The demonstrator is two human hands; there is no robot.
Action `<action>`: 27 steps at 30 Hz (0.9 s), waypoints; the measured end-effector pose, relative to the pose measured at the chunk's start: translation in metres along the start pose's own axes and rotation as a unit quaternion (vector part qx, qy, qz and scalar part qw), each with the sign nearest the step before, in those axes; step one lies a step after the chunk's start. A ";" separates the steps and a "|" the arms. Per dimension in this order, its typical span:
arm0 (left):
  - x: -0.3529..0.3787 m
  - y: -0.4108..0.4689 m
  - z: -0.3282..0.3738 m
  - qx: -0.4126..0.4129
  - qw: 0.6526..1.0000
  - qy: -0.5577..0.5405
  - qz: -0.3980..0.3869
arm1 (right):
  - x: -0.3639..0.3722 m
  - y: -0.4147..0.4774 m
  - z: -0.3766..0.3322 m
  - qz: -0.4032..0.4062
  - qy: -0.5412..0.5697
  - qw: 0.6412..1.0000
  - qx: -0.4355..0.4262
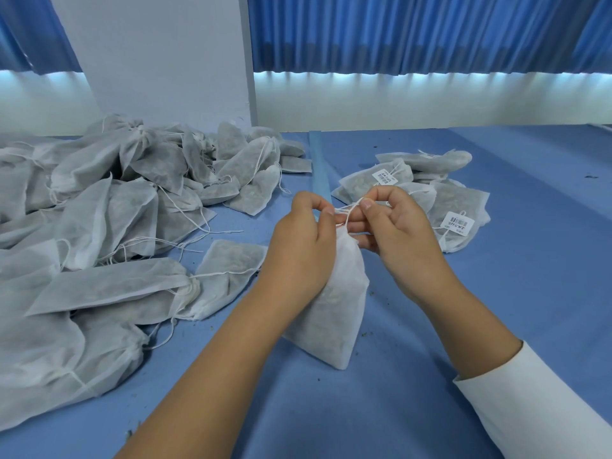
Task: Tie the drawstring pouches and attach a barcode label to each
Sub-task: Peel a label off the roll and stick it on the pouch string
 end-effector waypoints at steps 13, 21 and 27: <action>0.010 -0.002 0.000 0.013 0.999 0.022 -0.041 | -0.010 0.003 0.006 0.032 0.033 0.999 0.017; 0.009 -0.001 -0.001 0.021 0.998 0.028 -0.042 | -0.008 0.004 0.000 0.013 0.038 0.999 -0.020; 0.012 -0.005 0.003 0.035 0.997 0.024 -0.070 | -0.012 0.003 0.002 0.032 0.020 0.999 -0.016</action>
Point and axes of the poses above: each hand's wrist, its own y-axis towards the middle knuckle, its own x-axis out of the palm, z = x × y, the point moved 8 cm from there along y, towards the middle knuckle, and after that the axes turned 6 degrees about -x, right-handed, at the moved point
